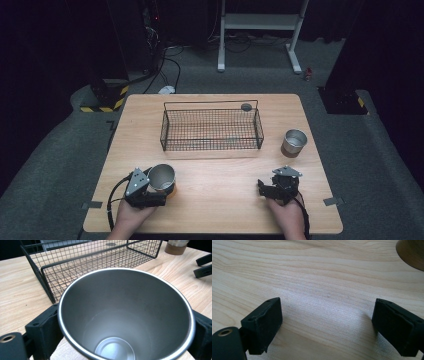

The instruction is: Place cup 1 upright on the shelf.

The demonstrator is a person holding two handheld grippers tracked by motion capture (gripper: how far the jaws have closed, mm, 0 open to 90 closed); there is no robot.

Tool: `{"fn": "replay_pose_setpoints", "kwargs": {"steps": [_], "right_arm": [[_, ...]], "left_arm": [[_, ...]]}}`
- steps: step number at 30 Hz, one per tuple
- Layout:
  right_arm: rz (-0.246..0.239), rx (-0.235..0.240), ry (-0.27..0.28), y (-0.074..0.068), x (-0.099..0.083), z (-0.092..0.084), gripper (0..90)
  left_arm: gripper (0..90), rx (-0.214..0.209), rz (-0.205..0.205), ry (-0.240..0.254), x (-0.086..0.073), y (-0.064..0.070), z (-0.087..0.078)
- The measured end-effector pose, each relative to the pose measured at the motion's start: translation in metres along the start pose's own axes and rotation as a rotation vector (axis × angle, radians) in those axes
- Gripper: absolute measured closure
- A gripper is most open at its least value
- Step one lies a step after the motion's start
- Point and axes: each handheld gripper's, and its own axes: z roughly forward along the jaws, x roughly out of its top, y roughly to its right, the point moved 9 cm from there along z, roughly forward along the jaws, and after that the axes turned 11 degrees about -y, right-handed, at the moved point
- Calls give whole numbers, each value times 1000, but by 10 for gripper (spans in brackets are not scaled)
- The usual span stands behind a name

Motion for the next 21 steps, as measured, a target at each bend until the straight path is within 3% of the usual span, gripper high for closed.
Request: {"fn": "replay_pose_setpoints", "kwargs": {"steps": [21], "right_arm": [[0,0,0,0,0,0,93]], "left_arm": [[131,13,8,12,1,-1,-1]]}}
